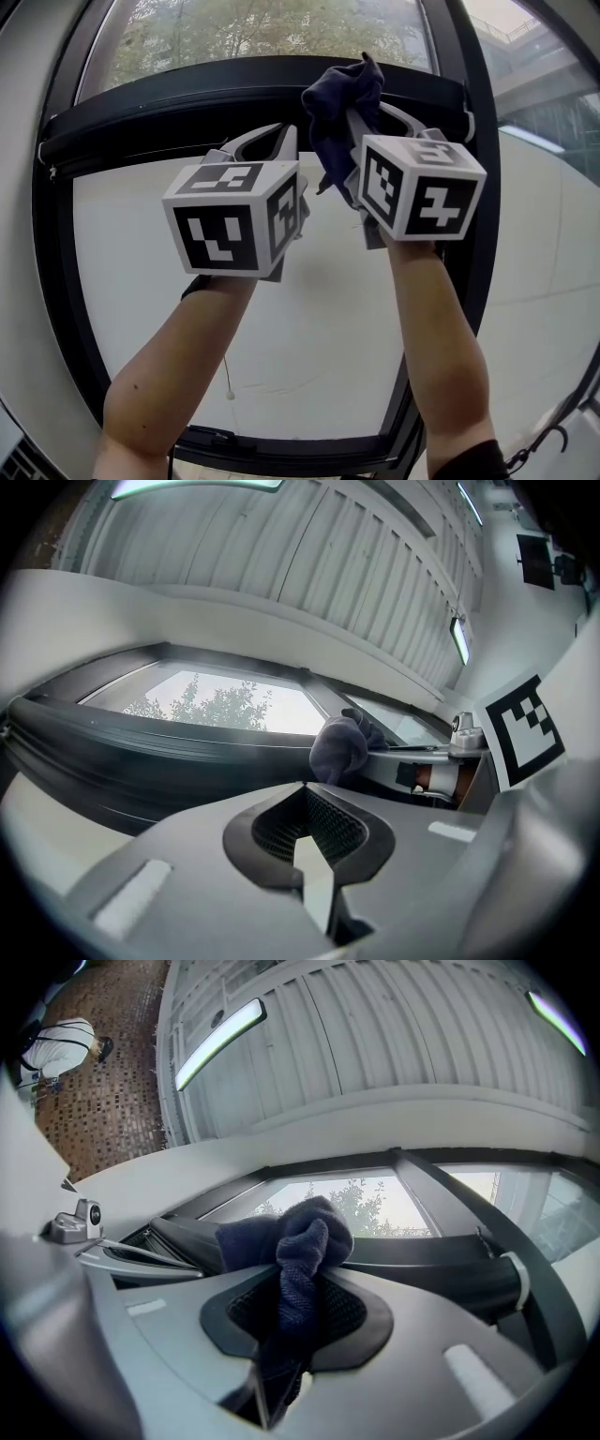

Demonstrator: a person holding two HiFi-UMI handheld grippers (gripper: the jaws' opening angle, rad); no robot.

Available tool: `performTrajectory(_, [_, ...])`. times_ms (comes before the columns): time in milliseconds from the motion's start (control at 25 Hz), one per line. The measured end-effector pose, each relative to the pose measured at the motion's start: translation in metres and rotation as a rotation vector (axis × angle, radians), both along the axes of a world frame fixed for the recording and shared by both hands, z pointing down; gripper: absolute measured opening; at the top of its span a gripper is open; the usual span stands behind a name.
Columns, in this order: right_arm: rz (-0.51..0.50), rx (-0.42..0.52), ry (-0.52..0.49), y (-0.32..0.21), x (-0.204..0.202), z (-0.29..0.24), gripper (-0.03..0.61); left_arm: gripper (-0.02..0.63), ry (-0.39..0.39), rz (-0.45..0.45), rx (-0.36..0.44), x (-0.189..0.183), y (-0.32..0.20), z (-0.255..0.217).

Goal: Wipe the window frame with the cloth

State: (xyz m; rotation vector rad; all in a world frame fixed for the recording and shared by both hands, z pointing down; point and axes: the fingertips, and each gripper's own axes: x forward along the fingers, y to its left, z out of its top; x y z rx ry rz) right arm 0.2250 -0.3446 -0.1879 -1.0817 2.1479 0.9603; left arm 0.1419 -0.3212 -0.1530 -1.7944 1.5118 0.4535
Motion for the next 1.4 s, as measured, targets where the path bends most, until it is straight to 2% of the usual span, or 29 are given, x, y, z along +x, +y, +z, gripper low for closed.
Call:
performTrajectory(440, [0.046, -0.02, -0.005, -0.018, 0.046, -0.002, 0.089, 0.0, 0.026, 0.019, -0.035, 0.032, -0.024, -0.001])
performTrajectory(1040, [0.117, -0.073, -0.098, -0.049, 0.145, 0.003, 0.089, 0.0, -0.011, 0.08, -0.088, 0.104, -0.048, 0.012])
performTrajectory(1400, [0.13, -0.092, -0.09, -0.058, 0.154, 0.004, 0.089, 0.0, -0.023, 0.088, -0.105, 0.121, -0.06, 0.013])
